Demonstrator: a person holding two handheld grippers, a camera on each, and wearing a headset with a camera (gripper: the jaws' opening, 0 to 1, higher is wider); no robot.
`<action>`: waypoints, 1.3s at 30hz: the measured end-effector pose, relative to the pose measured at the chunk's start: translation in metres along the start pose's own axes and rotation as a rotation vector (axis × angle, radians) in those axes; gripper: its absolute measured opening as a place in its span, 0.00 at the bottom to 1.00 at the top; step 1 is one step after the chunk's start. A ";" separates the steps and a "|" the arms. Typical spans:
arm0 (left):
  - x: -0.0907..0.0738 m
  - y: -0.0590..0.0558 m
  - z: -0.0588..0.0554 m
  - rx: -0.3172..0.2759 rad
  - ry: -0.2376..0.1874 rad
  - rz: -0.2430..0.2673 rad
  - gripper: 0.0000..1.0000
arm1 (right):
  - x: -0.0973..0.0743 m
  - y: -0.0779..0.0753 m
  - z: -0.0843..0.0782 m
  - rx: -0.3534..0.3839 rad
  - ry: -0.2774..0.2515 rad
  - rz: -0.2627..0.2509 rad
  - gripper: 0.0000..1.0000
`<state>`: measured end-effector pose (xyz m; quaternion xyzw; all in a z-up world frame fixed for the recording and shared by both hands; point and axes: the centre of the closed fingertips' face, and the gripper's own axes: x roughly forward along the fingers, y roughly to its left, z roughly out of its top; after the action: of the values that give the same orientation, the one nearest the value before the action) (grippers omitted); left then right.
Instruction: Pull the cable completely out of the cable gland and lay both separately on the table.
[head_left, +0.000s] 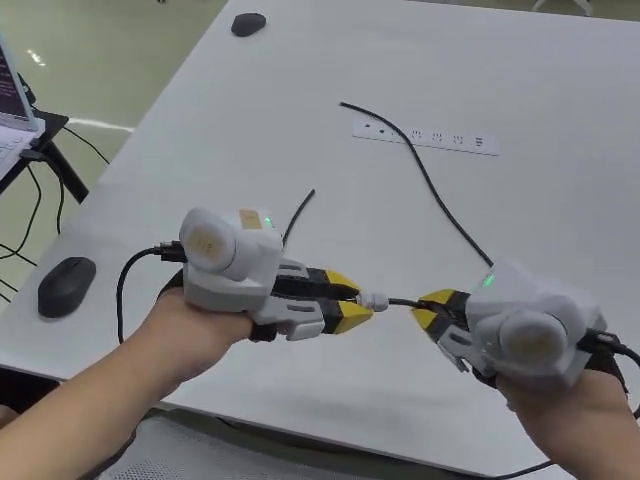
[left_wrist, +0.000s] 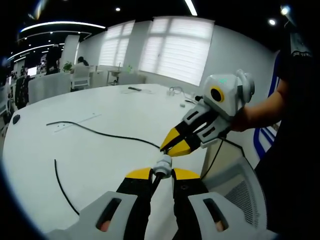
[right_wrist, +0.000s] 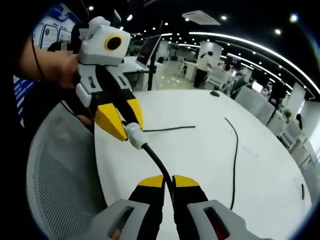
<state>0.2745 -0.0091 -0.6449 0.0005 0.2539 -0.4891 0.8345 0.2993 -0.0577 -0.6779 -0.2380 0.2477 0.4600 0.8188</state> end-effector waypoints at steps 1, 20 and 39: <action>0.000 0.000 0.000 0.000 0.000 0.000 0.15 | 0.000 -0.002 -0.003 0.001 0.006 -0.010 0.00; -0.003 -0.006 -0.002 0.008 0.002 -0.007 0.15 | 0.009 -0.016 -0.065 0.403 0.059 -0.058 0.00; -0.006 -0.009 -0.007 0.011 0.014 -0.004 0.15 | 0.010 -0.015 -0.090 0.540 0.090 -0.063 0.02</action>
<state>0.2620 -0.0069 -0.6466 0.0078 0.2572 -0.4921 0.8317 0.3000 -0.1135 -0.7504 -0.0390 0.3900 0.3404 0.8547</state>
